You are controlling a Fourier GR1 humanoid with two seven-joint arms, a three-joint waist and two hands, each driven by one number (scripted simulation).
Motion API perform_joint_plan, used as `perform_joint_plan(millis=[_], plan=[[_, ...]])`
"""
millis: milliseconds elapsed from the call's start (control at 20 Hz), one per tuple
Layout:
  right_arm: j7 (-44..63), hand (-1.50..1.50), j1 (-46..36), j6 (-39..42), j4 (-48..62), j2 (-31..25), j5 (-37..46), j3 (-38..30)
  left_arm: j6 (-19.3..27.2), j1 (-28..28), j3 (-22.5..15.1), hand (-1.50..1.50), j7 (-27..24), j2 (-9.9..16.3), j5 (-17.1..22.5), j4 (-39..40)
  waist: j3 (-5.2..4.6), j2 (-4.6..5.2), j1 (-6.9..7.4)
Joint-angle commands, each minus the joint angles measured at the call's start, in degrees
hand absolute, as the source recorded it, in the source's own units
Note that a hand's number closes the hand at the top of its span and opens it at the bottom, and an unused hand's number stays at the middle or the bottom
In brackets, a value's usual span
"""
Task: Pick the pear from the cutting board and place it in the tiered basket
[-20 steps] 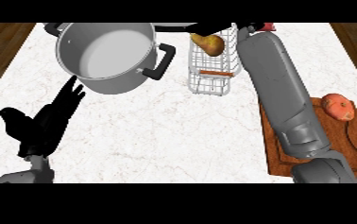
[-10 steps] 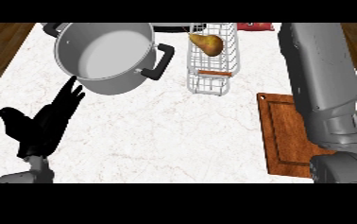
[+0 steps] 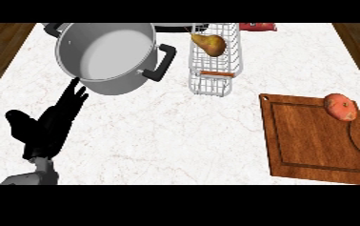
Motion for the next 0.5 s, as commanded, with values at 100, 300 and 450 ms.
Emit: perform_joint_plan(millis=[100,300,450], plan=[[-5.17,-1.5,2.55,8.67,7.6,-12.72,-3.81,-4.72,0.41,0.08,-1.75,0.0,2.64,-0.85,-0.62,-3.33,-0.03,0.37,0.75],[-9.77,-1.5,3.09,11.15,14.11,-16.15,-4.32,-5.38,-1.87,-4.77,2.2,0.0,1.62,1.53,2.5,1.68,-0.03,0.65,1.01],[-10.27,-1.5,3.35,14.52,15.85,-20.39,-4.14,-4.76,-2.2,-2.37,2.34,0.0,-2.69,0.98,1.6,3.69,-0.07,0.48,0.78]])
